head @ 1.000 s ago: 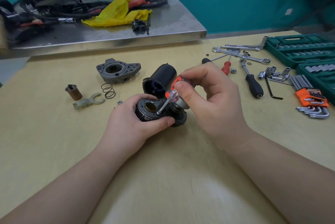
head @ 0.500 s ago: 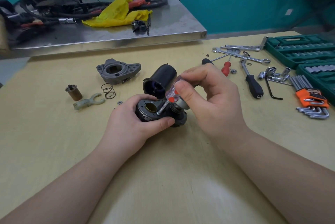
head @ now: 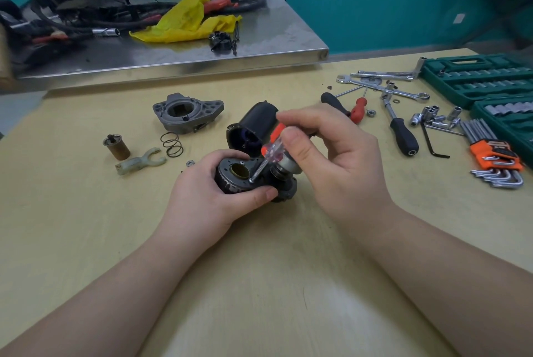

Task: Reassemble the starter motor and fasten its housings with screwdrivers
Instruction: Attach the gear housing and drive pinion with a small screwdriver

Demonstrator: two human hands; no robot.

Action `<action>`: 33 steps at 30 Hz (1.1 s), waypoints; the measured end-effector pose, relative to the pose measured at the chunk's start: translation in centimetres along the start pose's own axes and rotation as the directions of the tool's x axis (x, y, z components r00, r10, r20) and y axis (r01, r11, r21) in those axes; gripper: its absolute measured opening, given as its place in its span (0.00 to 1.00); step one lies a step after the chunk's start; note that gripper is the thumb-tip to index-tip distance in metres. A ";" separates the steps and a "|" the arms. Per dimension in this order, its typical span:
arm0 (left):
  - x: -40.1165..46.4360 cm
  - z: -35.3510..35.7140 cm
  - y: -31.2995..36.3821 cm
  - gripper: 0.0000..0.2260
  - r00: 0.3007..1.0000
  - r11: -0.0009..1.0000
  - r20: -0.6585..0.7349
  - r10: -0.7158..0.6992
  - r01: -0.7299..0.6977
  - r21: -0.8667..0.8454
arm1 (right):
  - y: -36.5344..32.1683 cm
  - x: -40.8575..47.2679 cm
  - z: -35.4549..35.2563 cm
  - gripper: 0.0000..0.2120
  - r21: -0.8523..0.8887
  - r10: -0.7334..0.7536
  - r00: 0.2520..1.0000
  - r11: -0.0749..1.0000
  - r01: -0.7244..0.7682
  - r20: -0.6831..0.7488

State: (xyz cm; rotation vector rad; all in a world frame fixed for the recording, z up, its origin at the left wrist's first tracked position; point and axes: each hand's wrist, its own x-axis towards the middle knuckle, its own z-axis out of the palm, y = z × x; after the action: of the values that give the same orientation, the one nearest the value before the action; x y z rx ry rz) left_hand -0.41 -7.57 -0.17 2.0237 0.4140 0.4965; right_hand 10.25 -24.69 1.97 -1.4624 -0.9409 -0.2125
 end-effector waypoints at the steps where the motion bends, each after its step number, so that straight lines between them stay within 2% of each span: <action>1: 0.0 0.0 0.0 0.29 1.000 1.000 0.002 -0.001 0.001 -0.004 | 0.0 -0.1 0.0 0.09 0.009 0.004 1.000 1.000 -0.004 0.004; 5: 0.1 0.0 -0.1 0.29 1.000 1.000 0.000 -0.003 0.003 -0.009 | 0.3 -0.2 -0.1 0.12 0.016 0.047 0.999 0.999 -0.047 -0.009; 11: 0.1 0.0 -0.2 0.26 1.000 1.000 0.014 0.005 -0.005 0.015 | 0.1 0.0 0.1 0.09 -0.010 0.029 0.999 1.000 -0.029 -0.020; 14: 0.1 0.0 -0.2 0.27 1.000 1.000 0.007 0.008 -0.008 0.010 | 0.2 0.0 0.0 0.09 -0.017 0.005 1.000 1.000 -0.006 -0.015; 20: 0.1 0.0 -0.3 0.28 1.000 1.000 0.002 -0.002 0.002 0.004 | 0.4 -0.2 -0.1 0.10 0.003 0.062 0.998 0.998 -0.062 -0.009; 26: 0.1 0.0 -0.4 0.25 1.000 1.000 0.000 -0.003 0.003 0.009 | 0.1 0.0 0.0 0.08 0.000 0.009 1.000 1.000 -0.009 -0.020; 33: 0.1 0.0 -0.3 0.25 1.000 1.000 0.004 0.001 -0.001 0.008 | 0.3 -0.1 -0.2 0.09 0.013 0.073 0.997 0.997 -0.073 -0.008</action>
State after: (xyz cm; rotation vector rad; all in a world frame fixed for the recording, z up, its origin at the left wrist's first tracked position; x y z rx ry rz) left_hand -0.35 -7.39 -0.43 2.0327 0.4135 0.4916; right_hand 10.45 -24.85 1.74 -1.4806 -0.8787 -0.1584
